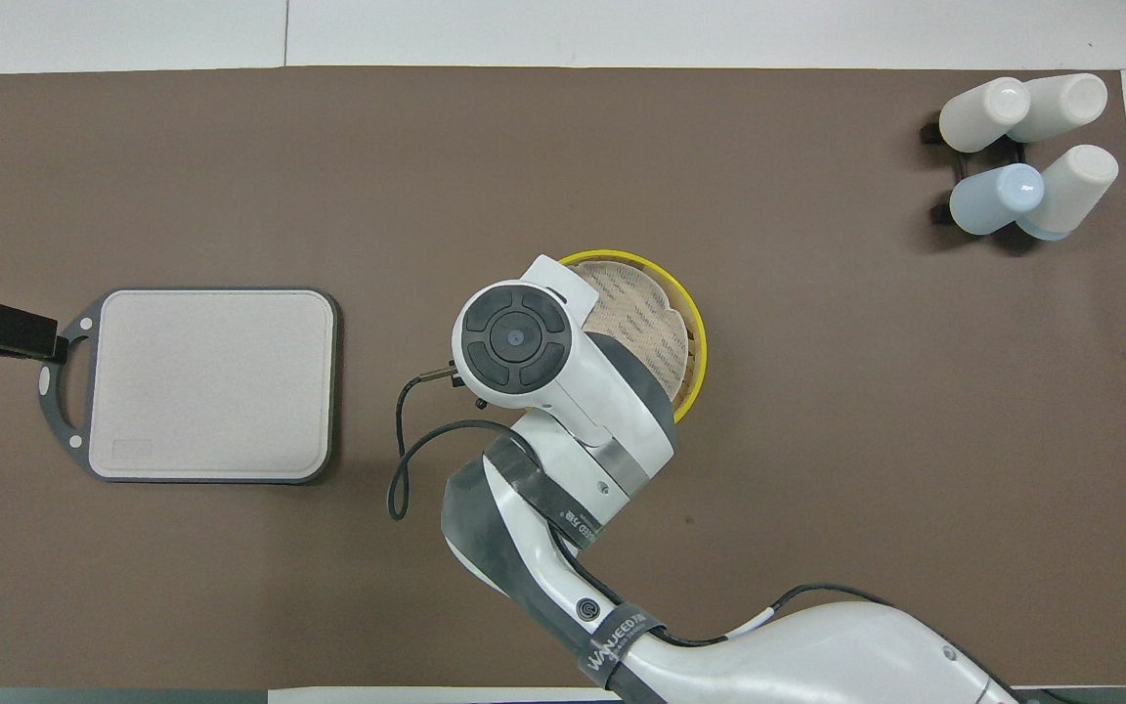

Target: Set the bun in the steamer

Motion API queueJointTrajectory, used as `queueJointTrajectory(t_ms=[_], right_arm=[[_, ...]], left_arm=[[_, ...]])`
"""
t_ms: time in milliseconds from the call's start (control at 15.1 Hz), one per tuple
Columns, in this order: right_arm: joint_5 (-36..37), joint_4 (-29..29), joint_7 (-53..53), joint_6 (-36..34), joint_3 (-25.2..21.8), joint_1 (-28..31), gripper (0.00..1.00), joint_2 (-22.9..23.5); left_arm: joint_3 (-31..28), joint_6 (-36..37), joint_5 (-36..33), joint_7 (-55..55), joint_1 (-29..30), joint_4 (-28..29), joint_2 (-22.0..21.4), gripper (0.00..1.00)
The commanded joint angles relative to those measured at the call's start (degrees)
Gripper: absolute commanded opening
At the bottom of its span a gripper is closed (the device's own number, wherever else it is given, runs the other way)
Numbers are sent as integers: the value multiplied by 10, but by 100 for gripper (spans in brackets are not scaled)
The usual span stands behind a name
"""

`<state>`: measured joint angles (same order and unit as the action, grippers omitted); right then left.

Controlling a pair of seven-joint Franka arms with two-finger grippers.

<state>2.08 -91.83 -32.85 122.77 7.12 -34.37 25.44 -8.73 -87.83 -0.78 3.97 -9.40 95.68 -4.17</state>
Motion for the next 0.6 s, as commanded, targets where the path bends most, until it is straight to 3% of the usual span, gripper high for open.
queueJointTrajectory(t_ms=[0,132,331,529], right_arm=[[-4,-35,-21,26,5,-6,15,-19],[-4,-38,-21,30,5,-5,41,-19],[-4,-29,-21,24,4,-6,96,-19],[-5,28,-20,-33,-3,14,100,-18]], left_arm=[[3,35,-12,16,11,-56,34,100],[4,41,-11,16,11,-67,43,100],[11,40,-10,17,13,-65,35,100],[16,38,-10,22,23,-59,28,100]])
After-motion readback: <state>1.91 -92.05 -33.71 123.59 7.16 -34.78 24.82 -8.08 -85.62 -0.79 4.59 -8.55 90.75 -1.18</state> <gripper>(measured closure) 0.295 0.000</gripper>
